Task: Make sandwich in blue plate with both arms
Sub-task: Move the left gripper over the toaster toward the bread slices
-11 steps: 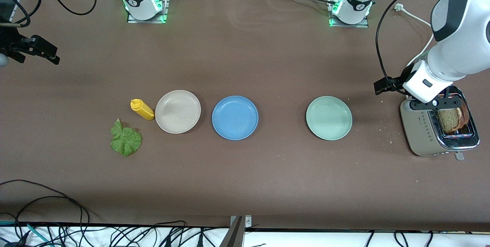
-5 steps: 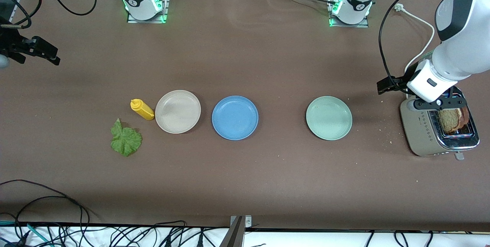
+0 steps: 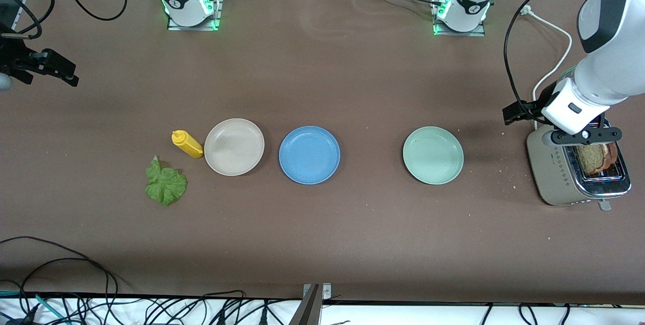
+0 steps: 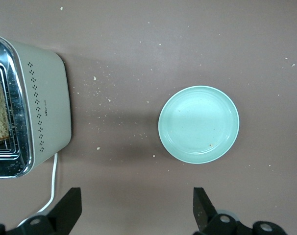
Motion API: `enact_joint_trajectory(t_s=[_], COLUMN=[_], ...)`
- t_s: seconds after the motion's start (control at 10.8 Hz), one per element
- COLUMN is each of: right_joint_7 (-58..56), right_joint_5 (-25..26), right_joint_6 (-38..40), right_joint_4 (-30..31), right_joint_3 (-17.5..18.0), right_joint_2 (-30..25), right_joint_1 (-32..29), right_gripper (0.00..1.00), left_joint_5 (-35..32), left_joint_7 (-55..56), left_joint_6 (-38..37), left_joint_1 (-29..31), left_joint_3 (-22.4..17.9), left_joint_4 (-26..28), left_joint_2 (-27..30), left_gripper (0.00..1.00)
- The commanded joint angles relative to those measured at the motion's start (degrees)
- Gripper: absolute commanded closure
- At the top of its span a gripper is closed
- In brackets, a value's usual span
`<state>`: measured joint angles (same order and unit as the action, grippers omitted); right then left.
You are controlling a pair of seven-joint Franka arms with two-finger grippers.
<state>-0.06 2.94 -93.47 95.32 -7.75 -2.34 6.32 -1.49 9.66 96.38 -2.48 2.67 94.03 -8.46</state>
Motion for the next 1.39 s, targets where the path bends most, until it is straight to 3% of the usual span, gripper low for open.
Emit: enact_joint_trajectory(t_s=[0.0,1.3], right_joint_7=[0.76,0.67], right_joint_5=[0.92,1.72], right_joint_6=[0.65,0.66], right_joint_4=[-1.8,-2.68], right_joint_3=[0.37,0.37], right_joint_2=[2.08,2.61], right_joint_1=[0.27,0.27], right_gripper=[0.0,0.0], left_joint_5=[-1.14,-1.14], left_joint_7=[-1.05,-0.87], left_joint_6=[-1.11,-2.42], left_joint_1=[0.54,3.09], left_joint_3=[-0.12,-0.3], left_joint_4=[-0.34,-0.34], left_joint_2=[0.46,0.64], left_gripper=[0.0,0.0])
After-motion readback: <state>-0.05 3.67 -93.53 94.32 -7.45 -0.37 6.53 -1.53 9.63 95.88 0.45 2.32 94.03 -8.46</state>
